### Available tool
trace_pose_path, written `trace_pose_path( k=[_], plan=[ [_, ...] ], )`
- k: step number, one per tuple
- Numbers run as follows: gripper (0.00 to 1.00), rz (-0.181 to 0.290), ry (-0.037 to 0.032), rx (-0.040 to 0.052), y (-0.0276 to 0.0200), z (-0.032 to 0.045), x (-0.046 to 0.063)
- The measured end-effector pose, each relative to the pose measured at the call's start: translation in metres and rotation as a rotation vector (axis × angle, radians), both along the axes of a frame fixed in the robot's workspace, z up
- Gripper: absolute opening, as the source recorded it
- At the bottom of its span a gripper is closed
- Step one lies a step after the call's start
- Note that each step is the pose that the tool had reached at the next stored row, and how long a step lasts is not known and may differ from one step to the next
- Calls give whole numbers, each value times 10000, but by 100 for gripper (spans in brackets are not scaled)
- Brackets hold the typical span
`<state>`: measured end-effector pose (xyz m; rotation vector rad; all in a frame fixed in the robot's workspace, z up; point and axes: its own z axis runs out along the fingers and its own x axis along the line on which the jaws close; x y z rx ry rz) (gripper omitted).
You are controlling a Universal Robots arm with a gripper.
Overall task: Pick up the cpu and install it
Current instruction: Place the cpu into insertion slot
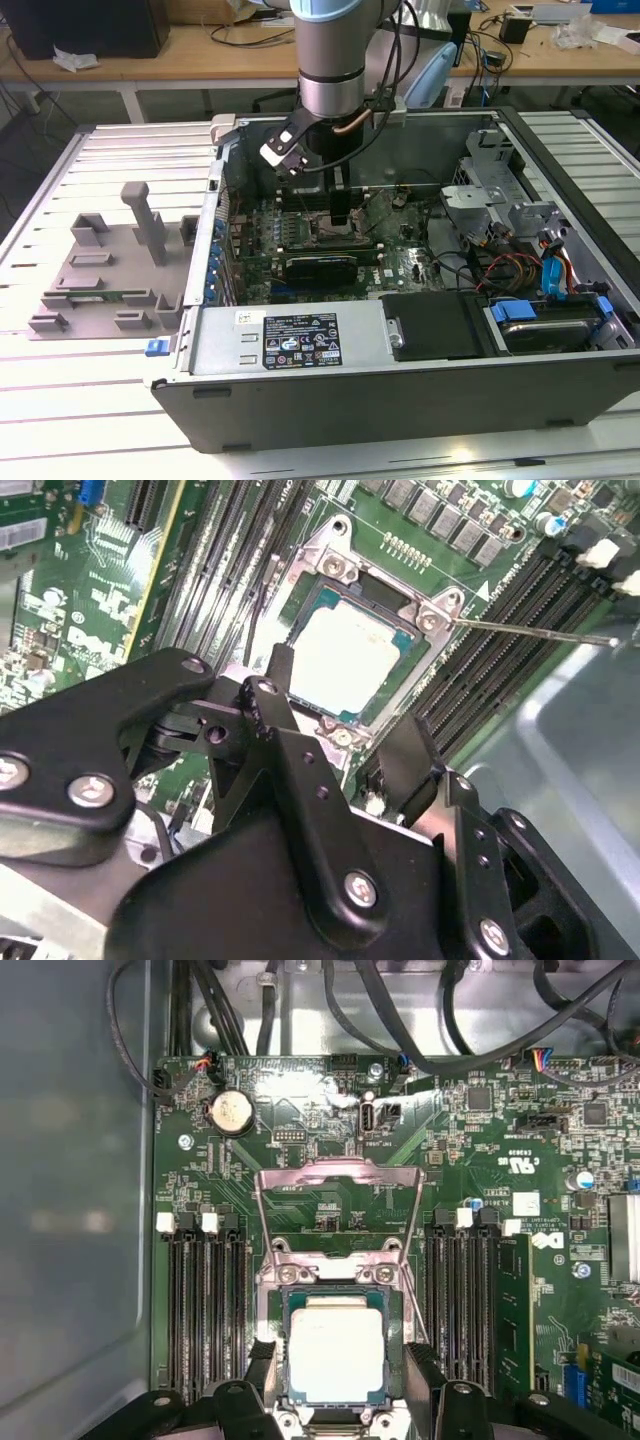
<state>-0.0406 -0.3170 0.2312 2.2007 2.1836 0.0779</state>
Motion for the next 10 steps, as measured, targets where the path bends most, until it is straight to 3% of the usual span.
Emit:
trace_pose_path(
  k=[6,7,9,10],
  plan=[
    [60,0,1,-1,0,2,0],
    [53,-1,1,-2,0,2,0],
    [29,-1,1,-1,0,3,0],
    [23,-1,1,-1,0,3,0]
  ],
)
